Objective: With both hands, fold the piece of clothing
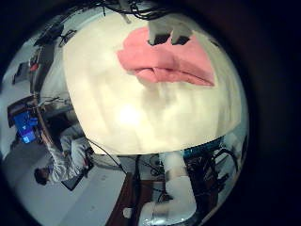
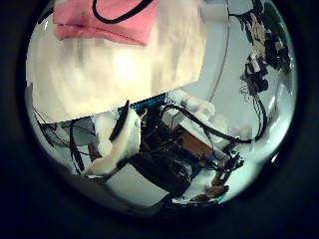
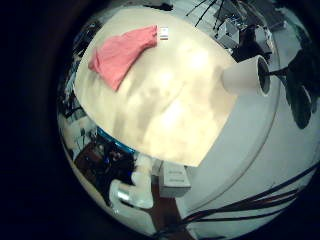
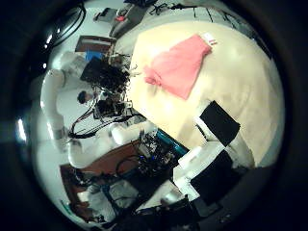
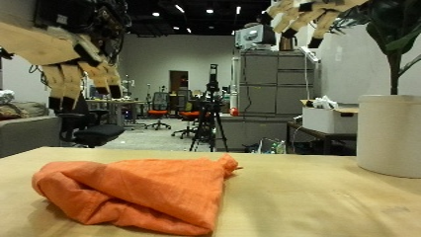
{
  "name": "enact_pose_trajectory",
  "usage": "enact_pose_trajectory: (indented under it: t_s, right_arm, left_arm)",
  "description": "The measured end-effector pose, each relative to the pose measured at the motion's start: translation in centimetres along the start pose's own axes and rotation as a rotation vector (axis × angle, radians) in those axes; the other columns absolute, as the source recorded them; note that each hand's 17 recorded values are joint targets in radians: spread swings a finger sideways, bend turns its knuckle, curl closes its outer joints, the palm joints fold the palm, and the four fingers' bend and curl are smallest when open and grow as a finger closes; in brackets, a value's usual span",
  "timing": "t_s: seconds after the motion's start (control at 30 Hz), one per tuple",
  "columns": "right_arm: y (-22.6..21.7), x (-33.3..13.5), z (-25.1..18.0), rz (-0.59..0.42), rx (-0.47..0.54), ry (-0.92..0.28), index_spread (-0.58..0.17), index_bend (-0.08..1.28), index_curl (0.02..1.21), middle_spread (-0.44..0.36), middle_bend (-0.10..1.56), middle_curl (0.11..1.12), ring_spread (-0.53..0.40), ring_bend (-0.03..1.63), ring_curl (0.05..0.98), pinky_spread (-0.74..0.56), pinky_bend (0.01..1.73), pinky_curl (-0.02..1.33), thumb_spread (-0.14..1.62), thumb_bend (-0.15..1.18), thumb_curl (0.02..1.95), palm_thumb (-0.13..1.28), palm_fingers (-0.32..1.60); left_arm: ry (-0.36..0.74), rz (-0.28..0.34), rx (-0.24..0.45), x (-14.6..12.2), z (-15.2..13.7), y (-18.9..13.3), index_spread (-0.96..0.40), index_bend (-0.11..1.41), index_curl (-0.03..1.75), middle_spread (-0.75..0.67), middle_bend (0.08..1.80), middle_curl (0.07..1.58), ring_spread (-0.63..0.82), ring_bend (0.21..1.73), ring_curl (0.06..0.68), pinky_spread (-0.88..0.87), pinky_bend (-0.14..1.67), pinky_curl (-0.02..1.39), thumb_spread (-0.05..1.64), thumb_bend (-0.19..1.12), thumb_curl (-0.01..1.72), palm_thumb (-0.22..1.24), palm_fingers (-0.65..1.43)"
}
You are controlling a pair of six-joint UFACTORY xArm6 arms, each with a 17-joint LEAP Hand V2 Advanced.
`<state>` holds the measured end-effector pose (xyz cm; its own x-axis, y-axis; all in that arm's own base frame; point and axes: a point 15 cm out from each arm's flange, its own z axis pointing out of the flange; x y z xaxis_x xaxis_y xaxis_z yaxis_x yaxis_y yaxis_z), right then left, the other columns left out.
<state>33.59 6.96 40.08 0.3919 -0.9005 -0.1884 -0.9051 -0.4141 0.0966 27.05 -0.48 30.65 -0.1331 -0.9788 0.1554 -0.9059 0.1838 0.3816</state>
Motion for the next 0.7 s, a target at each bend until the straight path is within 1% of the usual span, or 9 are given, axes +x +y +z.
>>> enact_pose_trajectory:
  t_s: [0.1,0.2,0.3,0.4,0.57,0.7]
  right_arm:
    - [2.3,1.6,1.1,0.077,-0.034,0.062,-0.363,0.25,0.39,0.010,0.32,0.33,0.187,0.43,0.185,0.39,0.43,0.22,1.34,-0.02,0.54,0.76,0.13]
    - [3.7,2.6,2.4,0.105,-0.071,0.094,-0.364,0.21,0.38,0.024,0.29,0.32,0.195,0.40,0.181,0.38,0.40,0.22,1.35,-0.02,0.51,0.72,0.12]
    - [4.9,2.9,3.5,0.125,-0.094,0.092,-0.364,0.19,0.38,0.045,0.26,0.32,0.200,0.37,0.179,0.37,0.37,0.23,1.36,-0.02,0.48,0.69,0.12]
    - [5.7,3.4,5.0,0.166,-0.129,0.079,-0.362,0.19,0.37,0.069,0.24,0.32,0.204,0.34,0.179,0.37,0.35,0.23,1.36,-0.02,0.45,0.68,0.11]
    - [6.7,3.8,7.4,0.205,-0.189,0.055,-0.345,0.19,0.37,0.138,0.18,0.31,0.206,0.30,0.182,0.36,0.32,0.24,1.36,-0.01,0.41,0.66,0.10]
    - [6.8,3.8,7.7,0.239,-0.194,0.054,-0.338,0.19,0.37,0.163,0.17,0.29,0.207,0.28,0.187,0.36,0.31,0.26,1.36,-0.01,0.38,0.66,0.09]
  left_arm:
    - [-0.009,0.009,-0.002,0.9,0.1,0.2,0.15,0.16,0.29,0.30,0.18,0.28,0.50,0.43,0.231,0.45,0.36,0.32,1.20,-0.02,0.28,0.51,-0.02]
    - [-0.015,0.012,-0.010,1.4,0.2,0.3,0.15,0.16,0.29,0.30,0.18,0.28,0.50,0.43,0.232,0.45,0.36,0.32,1.20,-0.02,0.28,0.51,-0.01]
    - [-0.015,0.011,-0.018,1.5,0.4,0.5,0.14,0.16,0.29,0.30,0.18,0.28,0.51,0.44,0.232,0.45,0.36,0.32,1.20,-0.01,0.28,0.52,-0.01]
    - [-0.009,0.009,-0.008,1.6,0.4,0.3,0.14,0.16,0.29,0.30,0.18,0.28,0.51,0.44,0.231,0.45,0.36,0.32,1.20,-0.01,0.28,0.52,-0.01]
    - [0.017,-0.011,-0.011,1.1,1.0,0.4,0.14,0.16,0.29,0.29,0.19,0.29,0.51,0.44,0.231,0.45,0.35,0.32,1.20,-0.02,0.28,0.52,-0.01]
    - [0.025,-0.023,-0.004,0.7,1.3,0.3,0.14,0.16,0.30,0.28,0.19,0.29,0.50,0.44,0.229,0.45,0.36,0.32,1.20,-0.01,0.29,0.54,0.00]
